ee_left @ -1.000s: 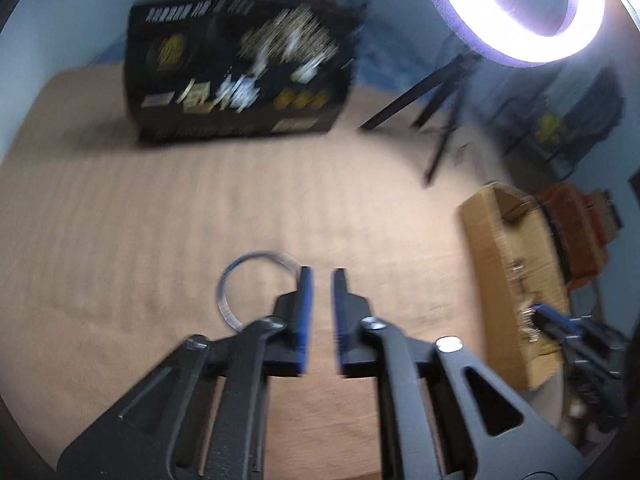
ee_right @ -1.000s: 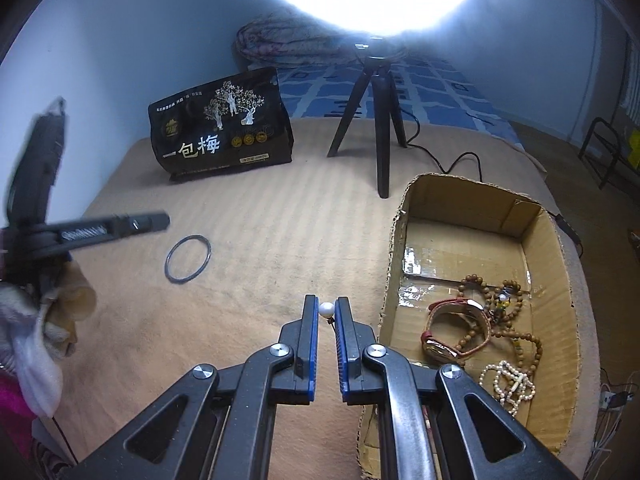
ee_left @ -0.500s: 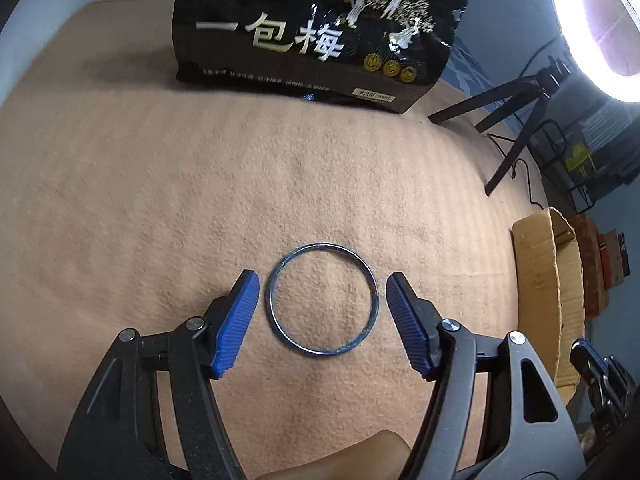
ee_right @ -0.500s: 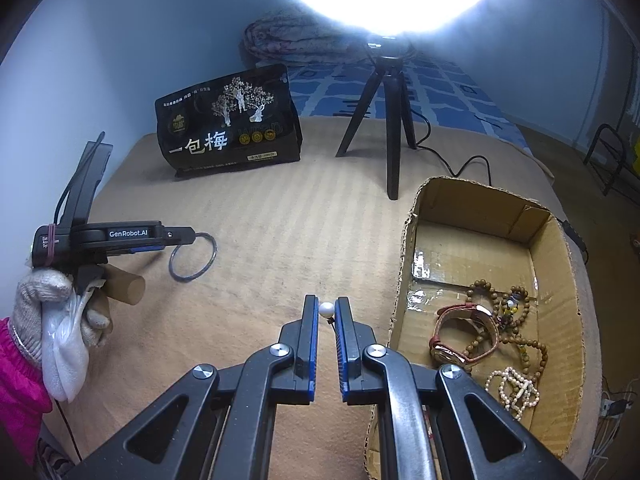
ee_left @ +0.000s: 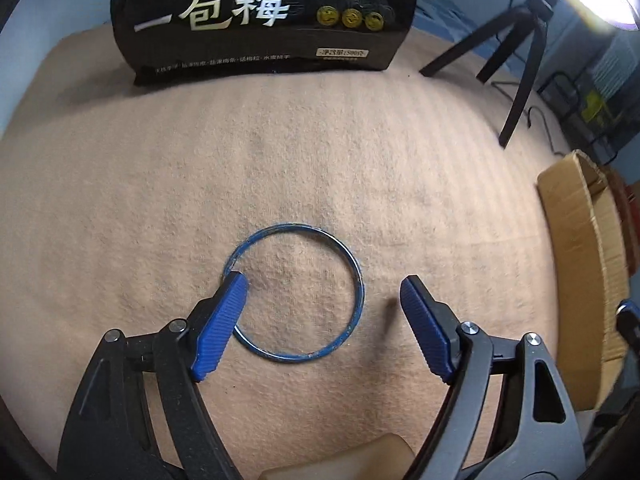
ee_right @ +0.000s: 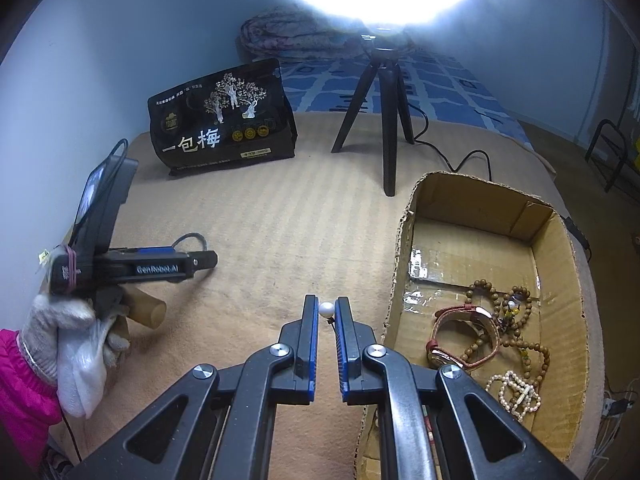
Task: Organize jewelry
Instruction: 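Grasp the bangle rim with the left gripper while the right gripper grasps the pearl earring, then lift the bangle with the left gripper while the right gripper carries the earring to the box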
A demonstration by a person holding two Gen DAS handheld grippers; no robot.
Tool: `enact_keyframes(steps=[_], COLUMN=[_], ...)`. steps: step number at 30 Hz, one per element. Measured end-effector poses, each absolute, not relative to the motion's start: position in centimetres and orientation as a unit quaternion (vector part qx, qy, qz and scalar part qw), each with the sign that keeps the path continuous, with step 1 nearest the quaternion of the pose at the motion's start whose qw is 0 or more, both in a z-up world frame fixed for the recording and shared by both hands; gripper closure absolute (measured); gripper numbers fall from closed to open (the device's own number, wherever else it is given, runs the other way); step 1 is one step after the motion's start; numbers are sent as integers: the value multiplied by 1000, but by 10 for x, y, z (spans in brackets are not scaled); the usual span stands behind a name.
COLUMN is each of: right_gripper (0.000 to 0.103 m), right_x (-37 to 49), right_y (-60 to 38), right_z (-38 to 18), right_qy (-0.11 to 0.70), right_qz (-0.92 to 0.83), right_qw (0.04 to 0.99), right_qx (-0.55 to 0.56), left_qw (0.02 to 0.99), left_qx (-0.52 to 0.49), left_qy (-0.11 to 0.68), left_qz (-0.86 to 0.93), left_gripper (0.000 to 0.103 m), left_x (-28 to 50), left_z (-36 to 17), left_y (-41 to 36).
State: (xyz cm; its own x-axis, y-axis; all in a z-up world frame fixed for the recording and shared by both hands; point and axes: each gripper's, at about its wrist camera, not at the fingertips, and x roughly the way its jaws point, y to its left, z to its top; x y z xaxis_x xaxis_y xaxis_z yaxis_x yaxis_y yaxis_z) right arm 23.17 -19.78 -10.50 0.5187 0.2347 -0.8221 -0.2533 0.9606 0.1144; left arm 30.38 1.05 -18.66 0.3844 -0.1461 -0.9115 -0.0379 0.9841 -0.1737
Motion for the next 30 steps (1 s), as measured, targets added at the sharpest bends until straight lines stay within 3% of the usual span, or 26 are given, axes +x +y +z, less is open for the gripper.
enact_keyframes(steps=[22,23,24,30], right_gripper=[97,97,97,97], right_x=[233,232,233,234], right_y=[-202,-201,-202,-204], right_z=[-105,-105,-106,-105], right_qy=[473,473,473,471], right_qz=[138,137,137,134], right_qw=[870,870,870,872], right_qx=[-6,-7,-7,-5], left_qw=[827,827,827,828], left_qx=[-88,-92,-98,-139], left_qy=[555,554,553,543], left_qz=[6,4,4,-2], left_gripper=[22,22,29,29], left_x=[301,300,300,296], left_z=[-191,-191,-191,-183], left_y=[29,30,32,52])
